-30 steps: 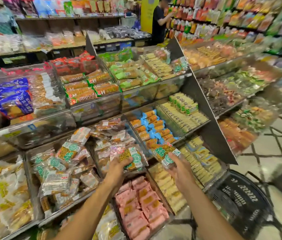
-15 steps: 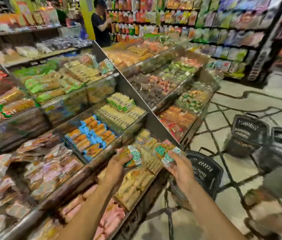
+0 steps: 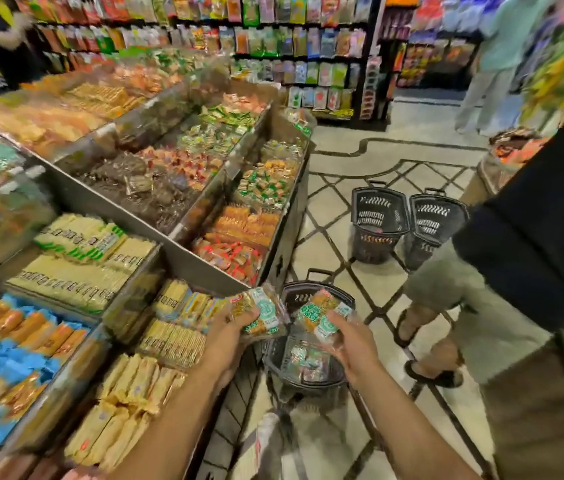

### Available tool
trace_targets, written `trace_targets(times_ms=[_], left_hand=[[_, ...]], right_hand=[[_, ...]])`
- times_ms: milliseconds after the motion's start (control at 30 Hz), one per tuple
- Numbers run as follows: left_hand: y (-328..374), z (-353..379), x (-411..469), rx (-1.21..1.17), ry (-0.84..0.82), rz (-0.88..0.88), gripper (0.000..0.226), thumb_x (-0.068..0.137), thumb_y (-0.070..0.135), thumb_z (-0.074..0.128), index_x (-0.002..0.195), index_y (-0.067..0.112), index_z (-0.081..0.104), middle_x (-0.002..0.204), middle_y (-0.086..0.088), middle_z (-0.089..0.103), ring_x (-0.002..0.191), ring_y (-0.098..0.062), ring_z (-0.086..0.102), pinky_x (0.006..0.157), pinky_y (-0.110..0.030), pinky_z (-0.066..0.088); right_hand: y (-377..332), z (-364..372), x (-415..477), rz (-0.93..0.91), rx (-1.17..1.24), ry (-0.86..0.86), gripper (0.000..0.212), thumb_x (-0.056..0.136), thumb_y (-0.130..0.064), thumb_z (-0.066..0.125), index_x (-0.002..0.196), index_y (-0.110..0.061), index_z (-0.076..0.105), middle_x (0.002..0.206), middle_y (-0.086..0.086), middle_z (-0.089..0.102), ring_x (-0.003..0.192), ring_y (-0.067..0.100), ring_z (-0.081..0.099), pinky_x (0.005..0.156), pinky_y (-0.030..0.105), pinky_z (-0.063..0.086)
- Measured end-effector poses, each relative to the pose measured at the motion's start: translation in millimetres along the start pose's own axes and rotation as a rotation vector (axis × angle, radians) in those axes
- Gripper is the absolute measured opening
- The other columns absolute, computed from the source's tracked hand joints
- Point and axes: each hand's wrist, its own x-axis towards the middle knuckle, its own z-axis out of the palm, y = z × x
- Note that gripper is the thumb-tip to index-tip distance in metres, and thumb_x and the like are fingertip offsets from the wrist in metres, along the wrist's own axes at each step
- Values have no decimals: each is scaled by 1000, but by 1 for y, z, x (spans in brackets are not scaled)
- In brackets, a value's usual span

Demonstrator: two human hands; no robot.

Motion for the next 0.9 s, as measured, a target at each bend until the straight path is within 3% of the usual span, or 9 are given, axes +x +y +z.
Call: trace_targets(times_ms=[67,167,367,467,600,667,733,800,900], left_hand=[[3,23,19,10,-71,-23,40,89,22,82,124,8,69,120,-9,76,108,-27,74,84,-33,62],[7,48,55,-13,-163,-66,41,88,11,78,126,2,68,122,-18,75,113,-36,72,101,-50,56],[10,82,142,27,-232,-167,32,89,8,77,120,4,69,115,-15,77,107,-31,75,75,-32,64],[1,94,183,66,-228,-197,37,88,8,79,123,3,67,116,-16,77,110,-32,73,71,-28,62],[-26,104,234,95,-143,-242,34,87,3,79,119,3,67,109,-19,77,92,-31,76,71,-35,61],[-47,106,258,127,-88,-249,34,86,4,81,116,7,67,109,-17,77,91,-30,76,80,-40,60],[-77,106,277,175,-56,-256,40,83,9,86,118,12,67,109,-12,78,98,-32,76,89,-46,60],[-110,103,294,232,-27,-267,45,79,15,90,119,17,69,108,-6,79,102,-30,75,93,-46,59],[-167,97,318,293,52,-332,57,73,27,96,122,15,69,114,-5,78,108,-28,74,100,-51,57]], right_hand=[[-4,-7,24,-3,48,46,61,86,-24,85,139,-9,59,121,14,75,111,33,73,92,53,61],[-14,-12,57,0,97,92,74,82,-26,88,146,-12,53,125,13,74,117,34,71,94,51,61],[-34,-15,115,13,138,176,35,97,-9,71,130,-2,62,121,28,71,108,37,68,76,39,66],[-31,-21,144,18,102,205,30,98,-11,69,126,0,66,117,25,74,108,39,72,85,43,64],[-9,-38,187,88,59,270,74,77,-34,88,124,13,56,112,46,57,88,35,58,80,46,50],[6,-47,211,138,50,275,54,83,-31,85,115,6,64,92,33,63,80,30,57,73,39,50],[21,-57,236,176,17,318,23,93,-21,78,110,-6,72,90,14,74,78,29,67,75,38,54],[42,-66,264,198,-20,313,19,96,-17,74,113,-9,73,103,15,78,89,33,73,85,46,57],[75,-79,302,249,-93,314,18,96,-13,74,112,-6,73,102,18,79,90,35,75,86,48,59]])
